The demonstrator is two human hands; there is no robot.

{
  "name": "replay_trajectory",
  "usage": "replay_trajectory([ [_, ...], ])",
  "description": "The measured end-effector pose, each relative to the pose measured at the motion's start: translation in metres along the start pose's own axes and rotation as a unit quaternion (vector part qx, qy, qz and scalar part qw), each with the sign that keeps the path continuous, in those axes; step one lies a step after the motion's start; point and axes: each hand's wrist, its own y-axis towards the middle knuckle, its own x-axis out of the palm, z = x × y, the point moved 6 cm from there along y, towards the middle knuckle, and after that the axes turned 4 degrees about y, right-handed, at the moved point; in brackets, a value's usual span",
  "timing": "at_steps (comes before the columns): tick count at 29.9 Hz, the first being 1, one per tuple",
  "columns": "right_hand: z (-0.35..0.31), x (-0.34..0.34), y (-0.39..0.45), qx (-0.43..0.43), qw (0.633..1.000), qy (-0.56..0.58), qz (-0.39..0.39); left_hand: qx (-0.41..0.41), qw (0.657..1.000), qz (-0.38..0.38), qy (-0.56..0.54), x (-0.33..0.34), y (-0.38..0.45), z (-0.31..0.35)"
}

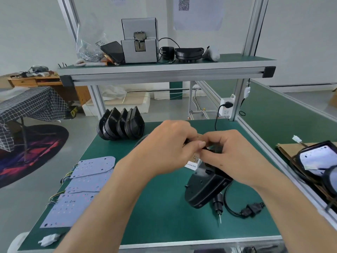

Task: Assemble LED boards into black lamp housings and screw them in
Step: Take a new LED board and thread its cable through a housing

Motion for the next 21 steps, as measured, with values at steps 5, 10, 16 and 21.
replay_trajectory([
  [5,-0.001,-0.002,-0.003,0.023,0.999,-0.007,-0.032,0.068,0.996,0.050,-0.019,-0.009,0.000,0.012],
  [10,0.001,-0.002,-0.009,0.053,0.997,-0.013,-0.053,0.096,0.993,0.059,-0.035,-0.016,-0.002,0.013],
  [16,0.007,0.000,-0.015,0.084,0.990,-0.042,-0.102,0.113,0.993,0.044,-0.008,-0.013,-0.006,0.017],
  [21,0.014,0.000,-0.018,0.103,0.985,-0.074,-0.119,0.118,0.992,0.042,0.006,-0.007,-0.006,0.019],
])
